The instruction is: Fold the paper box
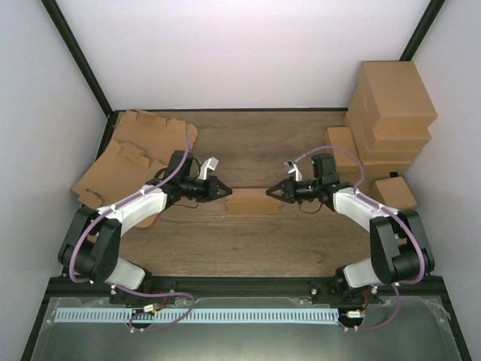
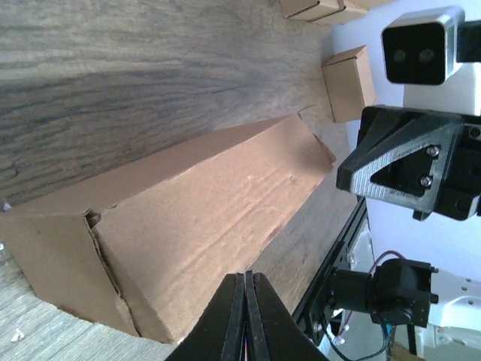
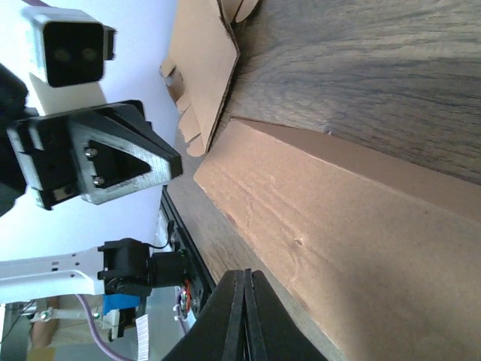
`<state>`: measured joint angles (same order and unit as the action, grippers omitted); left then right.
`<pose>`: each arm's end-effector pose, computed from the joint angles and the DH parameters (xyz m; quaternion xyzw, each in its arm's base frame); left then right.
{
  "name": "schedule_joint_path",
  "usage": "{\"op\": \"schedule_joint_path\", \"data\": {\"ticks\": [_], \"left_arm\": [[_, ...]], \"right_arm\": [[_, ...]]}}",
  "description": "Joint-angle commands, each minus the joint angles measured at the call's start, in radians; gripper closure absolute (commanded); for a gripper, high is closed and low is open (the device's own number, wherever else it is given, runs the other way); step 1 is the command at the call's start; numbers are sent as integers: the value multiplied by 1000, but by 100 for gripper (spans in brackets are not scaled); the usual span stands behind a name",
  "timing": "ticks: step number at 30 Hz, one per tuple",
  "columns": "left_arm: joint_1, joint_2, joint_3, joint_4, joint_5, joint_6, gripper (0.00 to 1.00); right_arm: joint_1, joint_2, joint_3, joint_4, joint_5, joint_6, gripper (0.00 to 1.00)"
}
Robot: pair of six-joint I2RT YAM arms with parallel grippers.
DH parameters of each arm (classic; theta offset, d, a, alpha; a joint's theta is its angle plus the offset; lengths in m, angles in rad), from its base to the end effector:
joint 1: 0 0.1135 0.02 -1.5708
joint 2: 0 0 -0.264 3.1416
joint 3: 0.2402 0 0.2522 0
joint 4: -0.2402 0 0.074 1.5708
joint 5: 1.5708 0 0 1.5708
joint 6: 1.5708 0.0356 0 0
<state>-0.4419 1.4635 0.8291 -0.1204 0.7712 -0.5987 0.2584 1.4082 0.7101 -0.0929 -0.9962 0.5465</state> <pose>0.2579 -0.1495 0.2109 0.0822 0.8596 -0.4823 0.1474 0.2525 0.0977 0.1962 -0.0631 0.8302 0.5374 0.1342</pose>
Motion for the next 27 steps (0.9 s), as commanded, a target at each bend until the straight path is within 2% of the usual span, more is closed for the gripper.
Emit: {"op": "schedule_joint_path", "data": {"ticks": [1, 13, 22, 27], "left_arm": [[15, 39, -47, 121, 82, -6, 96], [17, 131, -109, 160, 69, 7, 96], [17, 51, -14, 50, 65, 32, 96], [19, 4, -2, 31, 64, 42, 96]], "right_arm": [[-32, 43, -7, 100, -105, 3, 99], [-49, 196, -92, 215, -130, -9, 99], [-66, 114, 56, 56, -142, -44, 99], [-71, 117, 60, 45, -141, -52, 99]]}}
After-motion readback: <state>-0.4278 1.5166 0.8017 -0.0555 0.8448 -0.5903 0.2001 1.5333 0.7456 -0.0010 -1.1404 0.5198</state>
